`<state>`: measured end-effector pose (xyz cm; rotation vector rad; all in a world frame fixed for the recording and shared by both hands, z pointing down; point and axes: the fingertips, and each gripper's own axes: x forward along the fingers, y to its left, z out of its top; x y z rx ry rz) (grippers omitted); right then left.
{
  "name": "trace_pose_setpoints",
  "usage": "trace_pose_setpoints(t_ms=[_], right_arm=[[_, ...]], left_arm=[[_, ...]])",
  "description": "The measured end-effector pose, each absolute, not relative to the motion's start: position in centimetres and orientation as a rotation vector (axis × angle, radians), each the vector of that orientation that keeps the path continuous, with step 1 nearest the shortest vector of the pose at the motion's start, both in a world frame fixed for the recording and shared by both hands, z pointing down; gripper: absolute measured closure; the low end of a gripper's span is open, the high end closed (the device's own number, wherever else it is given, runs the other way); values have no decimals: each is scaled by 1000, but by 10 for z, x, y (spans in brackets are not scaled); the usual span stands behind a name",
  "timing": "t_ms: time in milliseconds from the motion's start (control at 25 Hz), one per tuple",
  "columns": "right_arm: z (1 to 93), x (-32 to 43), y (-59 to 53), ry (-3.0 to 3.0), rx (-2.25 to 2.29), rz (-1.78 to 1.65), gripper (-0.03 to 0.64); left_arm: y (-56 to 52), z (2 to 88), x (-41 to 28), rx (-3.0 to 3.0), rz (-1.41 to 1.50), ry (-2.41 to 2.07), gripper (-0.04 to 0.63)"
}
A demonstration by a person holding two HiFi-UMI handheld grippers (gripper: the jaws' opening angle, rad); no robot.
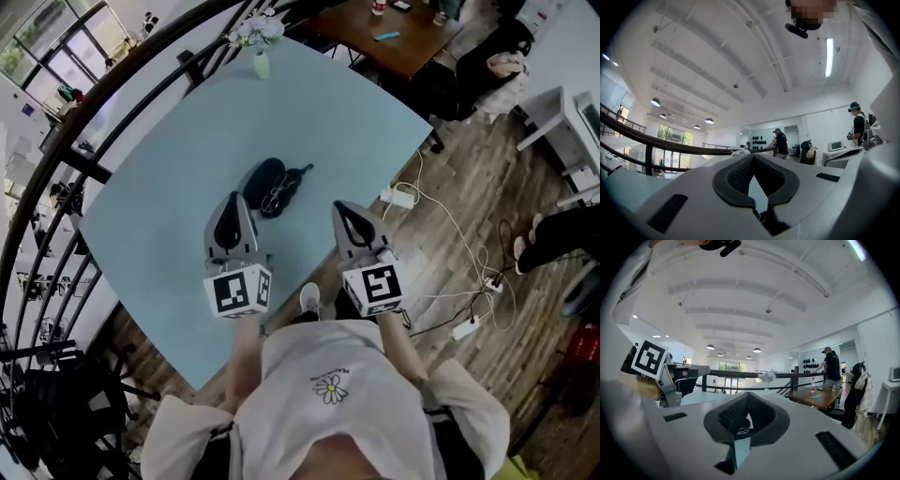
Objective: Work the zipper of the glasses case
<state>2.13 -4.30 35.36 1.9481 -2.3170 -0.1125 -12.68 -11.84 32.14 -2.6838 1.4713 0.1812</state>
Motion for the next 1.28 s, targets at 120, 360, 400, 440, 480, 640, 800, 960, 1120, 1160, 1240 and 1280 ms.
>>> trace_pose_setpoints(t_ms=[120,360,400,440,480,640,800,960,1120,1160,1240,1280], right_arm=[[356,32,-66,-2353,1913,-119,609],[362,36,-110,-2485,1735,-93,609],[359,36,-118,-2517,1698,-95,609],[356,36,-124,-2550,1655,-107,609],[353,35,-129,-2580,1613,-122,609],[349,43,-145,-2634,1519,-126,609],[350,56,-152,-2650,1472,-137,609],[346,56,-162,-2667,1466,-145,609],[347,55,-165,-2675,1460,-137,609],[347,54,-166,-2676,1461,-132,609],[348,52,-166,-2679,1460,-124,609],[347,50,-166,-2681,1457,-123,609]], left_arm=[[-132,331,-117,-2668,140,1518,581],[-147,333,-118,-2490,64,1692,581],[-149,332,-118,-2466,61,1729,581],[-150,331,-119,-2445,69,1769,581],[-150,329,-120,-2421,82,1810,580],[-148,322,-124,-2324,109,1936,581],[-146,328,-122,-2265,70,2017,581],[-153,329,-125,-2264,76,2052,581],[-156,333,-126,-2282,87,2057,580],[-158,334,-126,-2293,91,2051,580],[-162,335,-128,-2322,92,2029,578],[-165,336,-129,-2336,88,2016,578]])
